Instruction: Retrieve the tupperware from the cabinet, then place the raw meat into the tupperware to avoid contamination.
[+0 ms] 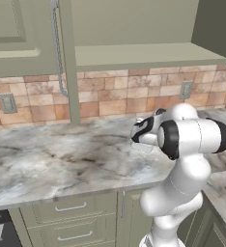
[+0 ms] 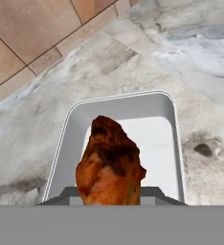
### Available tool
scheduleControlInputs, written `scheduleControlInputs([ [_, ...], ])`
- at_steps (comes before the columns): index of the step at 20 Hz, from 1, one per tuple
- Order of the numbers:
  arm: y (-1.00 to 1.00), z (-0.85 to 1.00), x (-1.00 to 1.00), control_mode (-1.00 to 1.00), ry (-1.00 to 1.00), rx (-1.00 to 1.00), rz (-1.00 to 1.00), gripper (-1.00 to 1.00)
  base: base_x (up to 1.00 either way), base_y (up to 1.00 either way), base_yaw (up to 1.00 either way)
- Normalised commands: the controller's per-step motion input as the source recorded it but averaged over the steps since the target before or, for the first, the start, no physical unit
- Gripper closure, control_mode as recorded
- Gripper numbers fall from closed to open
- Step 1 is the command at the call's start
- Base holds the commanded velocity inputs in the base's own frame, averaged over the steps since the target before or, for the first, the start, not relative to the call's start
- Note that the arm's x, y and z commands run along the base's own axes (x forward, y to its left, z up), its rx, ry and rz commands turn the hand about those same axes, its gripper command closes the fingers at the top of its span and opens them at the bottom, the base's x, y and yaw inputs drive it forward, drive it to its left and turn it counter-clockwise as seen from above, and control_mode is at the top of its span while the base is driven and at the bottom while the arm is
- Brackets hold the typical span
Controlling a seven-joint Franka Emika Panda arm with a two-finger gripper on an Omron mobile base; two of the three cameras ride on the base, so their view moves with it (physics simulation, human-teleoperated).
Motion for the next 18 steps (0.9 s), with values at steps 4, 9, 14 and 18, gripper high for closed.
scheduleControlInputs([
  [4,-0.03,-0.04,0.15,-1.0,0.0,0.0,0.0,1.0,0.0,0.0,0.0],
  [9,-0.01,-0.02,0.04,-1.0,0.0,0.0,0.0,-1.0,0.0,0.0,0.0],
  [14,0.0,0.0,0.0,-1.0,0.0,0.0,0.0,-1.0,0.0,0.0,0.0],
  [18,0.0,0.01,0.0,-1.0,0.0,0.0,0.0,-1.0,0.0,0.0,0.0],
])
